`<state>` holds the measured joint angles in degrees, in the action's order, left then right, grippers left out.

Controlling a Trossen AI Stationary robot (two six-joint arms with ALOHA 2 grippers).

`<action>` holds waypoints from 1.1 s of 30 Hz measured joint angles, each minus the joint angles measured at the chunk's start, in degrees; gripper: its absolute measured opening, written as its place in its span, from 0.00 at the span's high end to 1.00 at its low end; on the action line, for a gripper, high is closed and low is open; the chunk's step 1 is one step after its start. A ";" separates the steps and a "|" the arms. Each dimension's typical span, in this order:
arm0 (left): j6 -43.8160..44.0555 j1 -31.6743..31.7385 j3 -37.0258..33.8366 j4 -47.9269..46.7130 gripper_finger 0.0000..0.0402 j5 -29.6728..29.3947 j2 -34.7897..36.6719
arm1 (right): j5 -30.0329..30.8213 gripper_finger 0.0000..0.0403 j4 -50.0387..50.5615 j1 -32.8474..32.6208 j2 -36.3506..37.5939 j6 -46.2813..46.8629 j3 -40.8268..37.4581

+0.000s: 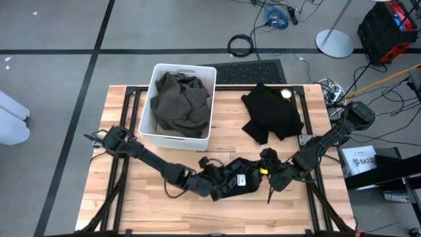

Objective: Sort clothes
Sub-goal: Put the black boxer into the white laundry bin

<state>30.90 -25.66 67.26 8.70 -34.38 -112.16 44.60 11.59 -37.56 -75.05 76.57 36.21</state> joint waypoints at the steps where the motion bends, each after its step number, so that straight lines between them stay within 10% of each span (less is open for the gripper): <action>1: 0.32 0.69 0.00 -0.13 0.96 1.47 -0.06 | -0.55 1.00 0.19 0.40 0.00 -0.53 0.00; 14: -6.68 2.60 1.31 -2.64 0.48 2.30 4.40 | -3.00 1.00 3.81 0.85 0.00 0.61 0.02; 25: -20.91 -2.88 1.36 -5.11 0.46 -19.90 14.61 | -6.25 0.99 4.72 0.83 -2.19 -0.08 0.04; 33: -22.34 -4.38 1.36 -5.22 0.46 -21.87 15.43 | -10.58 0.80 3.24 1.60 -9.36 -0.96 0.04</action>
<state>8.56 -30.04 68.62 3.49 -56.25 -96.73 34.02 14.83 -35.97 -84.40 75.61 36.25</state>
